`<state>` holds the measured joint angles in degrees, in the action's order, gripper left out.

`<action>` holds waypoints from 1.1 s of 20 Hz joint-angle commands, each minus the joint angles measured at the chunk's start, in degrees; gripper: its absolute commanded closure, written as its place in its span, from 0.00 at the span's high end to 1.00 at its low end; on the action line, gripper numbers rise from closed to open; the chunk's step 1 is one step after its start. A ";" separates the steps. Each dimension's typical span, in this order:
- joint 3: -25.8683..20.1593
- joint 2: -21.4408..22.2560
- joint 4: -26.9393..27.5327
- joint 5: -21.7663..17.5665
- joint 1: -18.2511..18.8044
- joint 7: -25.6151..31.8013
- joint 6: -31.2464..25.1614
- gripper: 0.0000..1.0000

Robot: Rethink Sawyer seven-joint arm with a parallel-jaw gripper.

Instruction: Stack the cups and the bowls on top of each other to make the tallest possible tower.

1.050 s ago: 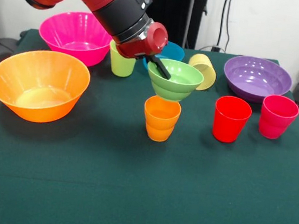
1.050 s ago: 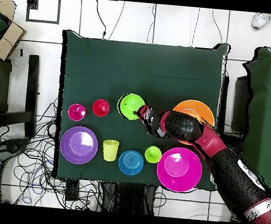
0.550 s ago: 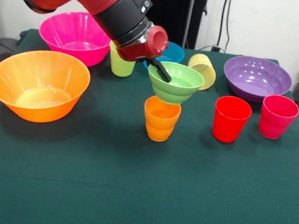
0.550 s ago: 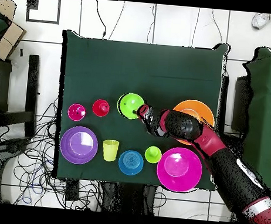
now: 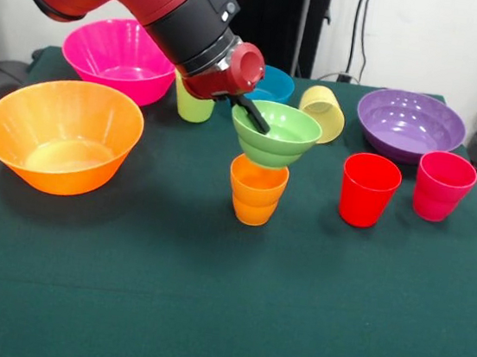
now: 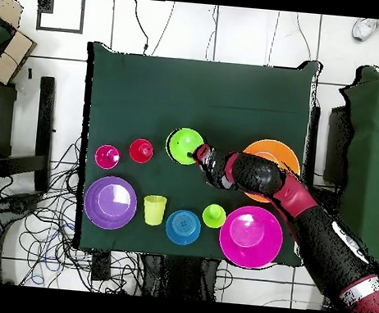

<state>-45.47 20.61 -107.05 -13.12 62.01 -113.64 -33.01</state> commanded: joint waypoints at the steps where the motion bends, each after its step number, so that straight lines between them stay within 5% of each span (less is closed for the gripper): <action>1: 2.19 -1.87 5.01 -4.39 -1.71 5.56 0.13 0.00; 22: 3.00 -3.49 5.42 -7.63 -1.41 5.23 1.61 0.00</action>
<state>-45.24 19.09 -106.41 -16.20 62.01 -113.64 -33.01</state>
